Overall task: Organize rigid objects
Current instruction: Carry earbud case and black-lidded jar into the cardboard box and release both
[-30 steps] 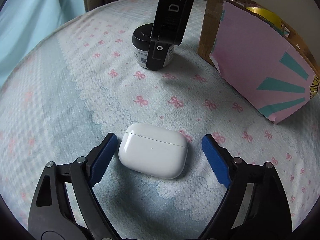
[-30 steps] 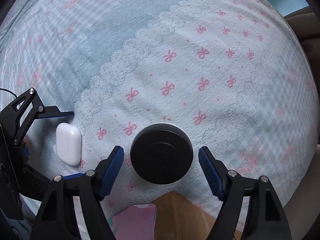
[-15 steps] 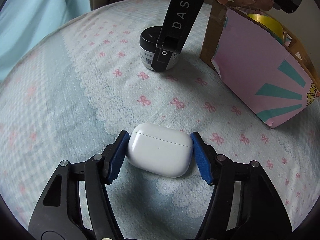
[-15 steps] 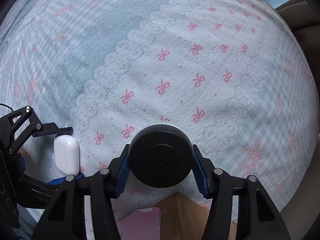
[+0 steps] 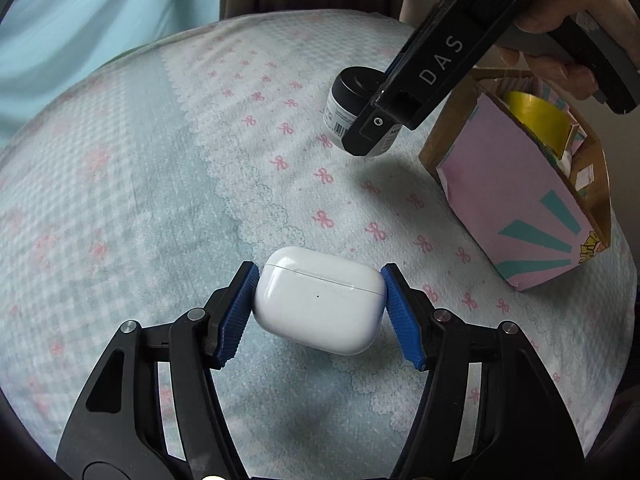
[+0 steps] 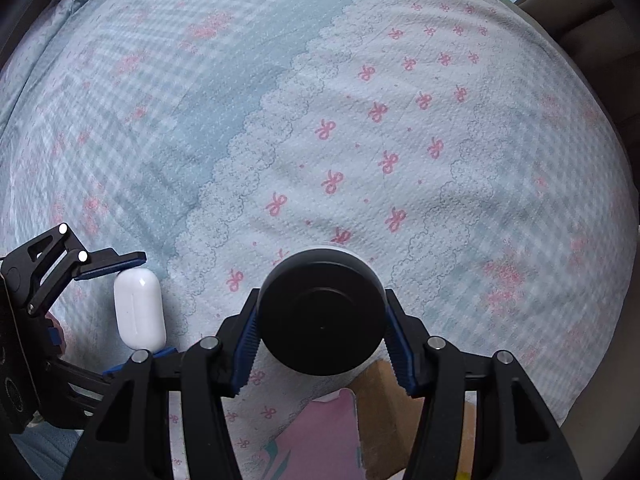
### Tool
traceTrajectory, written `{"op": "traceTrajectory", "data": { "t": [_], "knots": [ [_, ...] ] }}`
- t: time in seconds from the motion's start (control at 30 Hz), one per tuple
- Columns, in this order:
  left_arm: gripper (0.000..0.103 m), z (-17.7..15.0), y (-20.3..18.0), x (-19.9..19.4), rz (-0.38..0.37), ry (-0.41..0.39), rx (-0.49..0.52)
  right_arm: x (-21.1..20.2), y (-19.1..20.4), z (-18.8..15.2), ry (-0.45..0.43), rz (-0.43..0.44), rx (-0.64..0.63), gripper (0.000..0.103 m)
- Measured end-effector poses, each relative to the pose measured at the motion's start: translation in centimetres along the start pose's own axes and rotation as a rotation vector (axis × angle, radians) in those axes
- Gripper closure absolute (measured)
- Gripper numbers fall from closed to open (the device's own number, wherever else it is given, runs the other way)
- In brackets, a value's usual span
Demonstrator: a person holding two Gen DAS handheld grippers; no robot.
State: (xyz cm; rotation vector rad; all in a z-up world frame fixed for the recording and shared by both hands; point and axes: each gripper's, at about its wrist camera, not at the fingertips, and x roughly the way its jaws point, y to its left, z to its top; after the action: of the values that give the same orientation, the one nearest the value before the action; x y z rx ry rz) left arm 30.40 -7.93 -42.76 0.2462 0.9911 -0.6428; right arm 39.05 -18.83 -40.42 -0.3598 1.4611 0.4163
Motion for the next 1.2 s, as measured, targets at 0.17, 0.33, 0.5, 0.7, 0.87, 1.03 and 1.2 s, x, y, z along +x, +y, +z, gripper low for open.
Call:
{"op": "traceTrajectory", "data": {
  "t": [0.17,0.33,0.5,0.7,0.87,1.03,1.2],
  "knots": [
    [0.043,1.5,0.1,-2.6,-0.010,-0.028,-0.025,-2.8,-0.4,-0.3,-0.034,0.030,0.063,0.051],
    [0.043,4.3,-0.7,-6.0,-0.014,-0.061,-0.023,-7.4,-1.2,-1.8,-0.086,0.059,0.141,0.051],
    [0.043,7.8,-2.7,-10.1,-0.016,-0.093,-0.001,-13.0,-2.4,-4.5,-0.141,0.071,0.214,0.051],
    [0.043,11.2,-6.7,-14.5,-0.025,-0.127,0.027,-18.4,-4.9,-8.9,-0.187,0.059,0.277,0.051],
    [0.043,12.7,-10.9,-16.1,-0.026,-0.129,0.018,-21.0,-7.8,-13.6,-0.203,0.054,0.318,0.051],
    [0.043,13.1,-15.5,-15.6,-0.017,-0.113,-0.029,-21.5,-11.3,-18.1,-0.197,0.054,0.331,0.051],
    [0.043,12.7,-19.6,-13.0,-0.018,-0.073,-0.086,-19.8,-14.8,-22.1,-0.173,0.053,0.337,0.051]
  ]
}}
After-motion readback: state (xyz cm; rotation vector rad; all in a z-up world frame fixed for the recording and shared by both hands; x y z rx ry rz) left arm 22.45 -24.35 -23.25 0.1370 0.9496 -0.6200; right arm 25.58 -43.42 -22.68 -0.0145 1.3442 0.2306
